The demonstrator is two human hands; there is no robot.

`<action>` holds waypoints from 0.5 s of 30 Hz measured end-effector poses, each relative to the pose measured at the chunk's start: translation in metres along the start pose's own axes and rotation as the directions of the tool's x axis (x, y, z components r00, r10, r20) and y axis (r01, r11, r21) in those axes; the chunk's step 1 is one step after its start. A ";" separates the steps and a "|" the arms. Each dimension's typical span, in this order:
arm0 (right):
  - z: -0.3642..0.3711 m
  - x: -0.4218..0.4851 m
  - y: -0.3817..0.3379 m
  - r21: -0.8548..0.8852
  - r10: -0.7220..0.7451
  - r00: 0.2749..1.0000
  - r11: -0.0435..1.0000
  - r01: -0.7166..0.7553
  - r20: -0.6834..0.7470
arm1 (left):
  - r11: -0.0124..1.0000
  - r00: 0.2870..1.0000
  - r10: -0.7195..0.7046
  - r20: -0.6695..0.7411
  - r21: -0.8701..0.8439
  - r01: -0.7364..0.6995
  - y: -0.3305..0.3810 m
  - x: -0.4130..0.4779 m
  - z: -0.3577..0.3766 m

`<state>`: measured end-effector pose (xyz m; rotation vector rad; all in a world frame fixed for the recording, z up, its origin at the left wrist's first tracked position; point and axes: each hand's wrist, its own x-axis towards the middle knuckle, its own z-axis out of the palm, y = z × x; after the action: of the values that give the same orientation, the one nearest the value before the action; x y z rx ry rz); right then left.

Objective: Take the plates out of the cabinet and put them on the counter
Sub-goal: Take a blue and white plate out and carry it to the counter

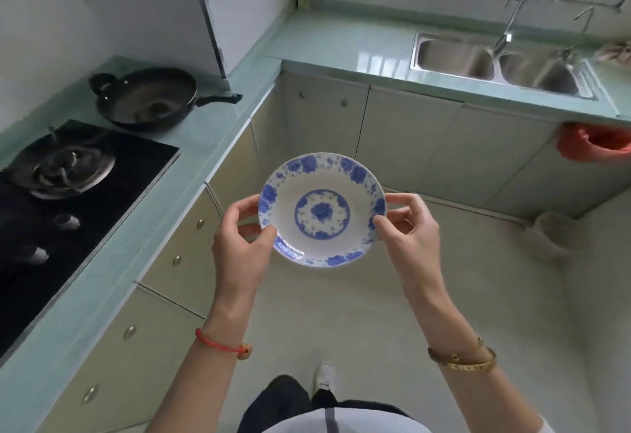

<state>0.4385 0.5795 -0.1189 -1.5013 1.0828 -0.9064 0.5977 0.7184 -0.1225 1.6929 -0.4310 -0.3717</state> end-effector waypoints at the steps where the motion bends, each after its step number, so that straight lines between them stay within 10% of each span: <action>1: 0.003 0.020 -0.002 -0.010 0.000 1.000 1.000 0.000 0.000 | 1.000 1.000 0.003 0.002 -0.001 -0.003 0.003 0.017 0.011; 15: 0.089 0.310 -0.010 -0.007 0.033 0.995 0.999 -0.034 -0.094 | 0.998 0.992 0.056 0.109 -0.036 -0.053 0.022 0.307 0.155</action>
<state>0.6193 0.3118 -0.1228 -1.4555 1.1781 -0.9576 0.7915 0.4338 -0.1270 1.6303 -0.5484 -0.4315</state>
